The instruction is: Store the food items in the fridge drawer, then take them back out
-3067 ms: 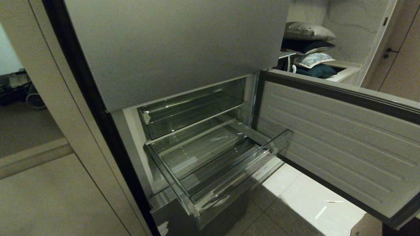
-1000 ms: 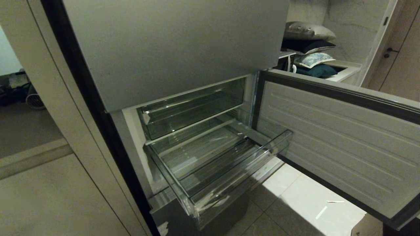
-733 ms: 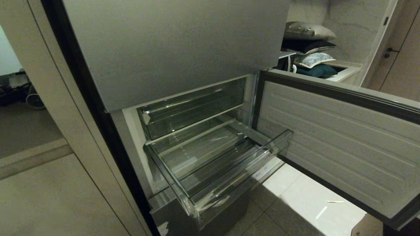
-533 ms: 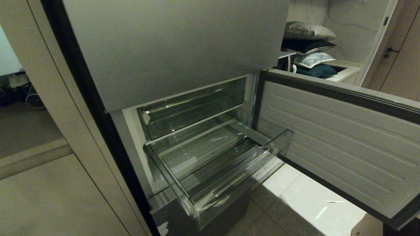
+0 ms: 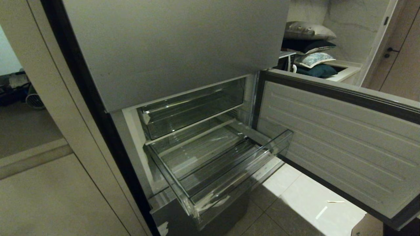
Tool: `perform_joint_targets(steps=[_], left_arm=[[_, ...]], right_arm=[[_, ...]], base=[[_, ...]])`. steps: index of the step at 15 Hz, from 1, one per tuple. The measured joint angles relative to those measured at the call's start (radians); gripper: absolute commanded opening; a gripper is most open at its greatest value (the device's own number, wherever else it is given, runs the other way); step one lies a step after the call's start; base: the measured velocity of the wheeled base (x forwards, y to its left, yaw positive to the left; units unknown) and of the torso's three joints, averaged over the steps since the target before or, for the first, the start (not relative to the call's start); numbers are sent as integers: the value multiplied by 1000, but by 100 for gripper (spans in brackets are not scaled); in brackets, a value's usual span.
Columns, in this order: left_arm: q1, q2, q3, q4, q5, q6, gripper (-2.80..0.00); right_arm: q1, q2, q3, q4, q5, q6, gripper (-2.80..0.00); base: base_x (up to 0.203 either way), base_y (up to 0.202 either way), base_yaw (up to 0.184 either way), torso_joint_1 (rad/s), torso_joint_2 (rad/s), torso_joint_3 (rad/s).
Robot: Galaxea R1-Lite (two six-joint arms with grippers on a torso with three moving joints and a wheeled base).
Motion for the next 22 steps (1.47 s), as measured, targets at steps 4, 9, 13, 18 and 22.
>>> perform_joint_targets(steps=[4,9,13,18,22], left_arm=[[0,0,0,0,0,0,-280],[0,0,0,0,0,0,-280],[0,0,0,0,0,0,-280],[0,0,0,0,0,0,-280],[0,0,0,0,0,0,-280]], right_arm=[[37,28,-35,-5,-1,-4,0],[50,61,-90,-4,-1,-5,0],[53,65,-92,2,-4,-10,0],[53,13,-26,3,-1,-4,0],[72,-118,119,2,27,-6,0]], base=[[0,0,0,0,0,0],[0,0,0,0,0,0],[0,0,0,0,0,0],[0,0,0,0,0,0],[0,0,0,0,0,0]])
